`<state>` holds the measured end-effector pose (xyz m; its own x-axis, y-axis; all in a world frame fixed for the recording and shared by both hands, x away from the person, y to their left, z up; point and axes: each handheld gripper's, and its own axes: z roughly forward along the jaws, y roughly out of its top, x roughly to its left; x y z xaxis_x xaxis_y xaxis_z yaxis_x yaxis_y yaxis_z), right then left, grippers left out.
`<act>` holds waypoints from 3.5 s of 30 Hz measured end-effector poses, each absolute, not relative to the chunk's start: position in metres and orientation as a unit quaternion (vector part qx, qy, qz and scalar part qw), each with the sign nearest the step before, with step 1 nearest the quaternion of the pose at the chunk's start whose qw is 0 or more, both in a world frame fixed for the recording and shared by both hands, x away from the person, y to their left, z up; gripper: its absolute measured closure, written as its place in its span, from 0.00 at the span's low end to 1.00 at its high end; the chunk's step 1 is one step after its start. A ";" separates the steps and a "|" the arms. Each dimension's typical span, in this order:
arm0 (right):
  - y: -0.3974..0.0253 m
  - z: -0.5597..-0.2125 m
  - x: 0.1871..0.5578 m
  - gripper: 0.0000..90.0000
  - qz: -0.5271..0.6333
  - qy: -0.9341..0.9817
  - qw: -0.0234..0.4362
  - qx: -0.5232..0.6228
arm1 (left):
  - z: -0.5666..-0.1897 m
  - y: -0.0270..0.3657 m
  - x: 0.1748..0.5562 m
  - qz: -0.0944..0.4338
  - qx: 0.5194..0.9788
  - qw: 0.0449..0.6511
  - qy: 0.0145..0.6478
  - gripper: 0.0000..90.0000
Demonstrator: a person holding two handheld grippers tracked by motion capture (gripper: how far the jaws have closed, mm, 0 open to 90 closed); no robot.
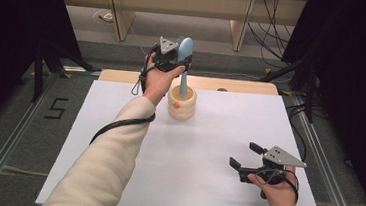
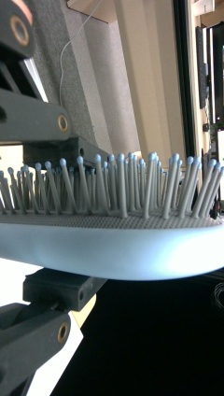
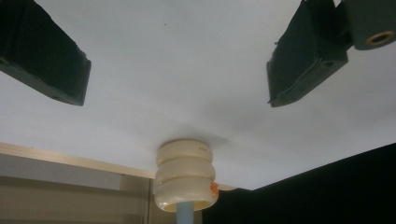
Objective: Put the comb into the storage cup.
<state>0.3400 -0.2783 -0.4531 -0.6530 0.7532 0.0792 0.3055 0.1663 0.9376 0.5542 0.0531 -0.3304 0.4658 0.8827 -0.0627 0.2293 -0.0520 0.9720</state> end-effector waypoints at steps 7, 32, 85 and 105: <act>-0.278 -0.453 0.340 0.08 0.535 0.735 0.207 0.362 | -0.333 0.052 0.555 0.297 0.661 0.545 0.421 0.55; -0.278 -0.453 0.340 0.08 0.535 0.735 0.208 0.361 | -0.341 0.051 0.558 0.294 0.665 0.539 0.426 0.55; -0.278 -0.455 0.340 0.08 0.535 0.736 0.205 0.362 | -0.360 0.048 0.563 0.284 0.669 0.529 0.438 0.55; -0.278 -0.456 0.341 0.08 0.533 0.737 0.202 0.363 | -0.378 0.045 0.563 0.267 0.669 0.526 0.452 0.55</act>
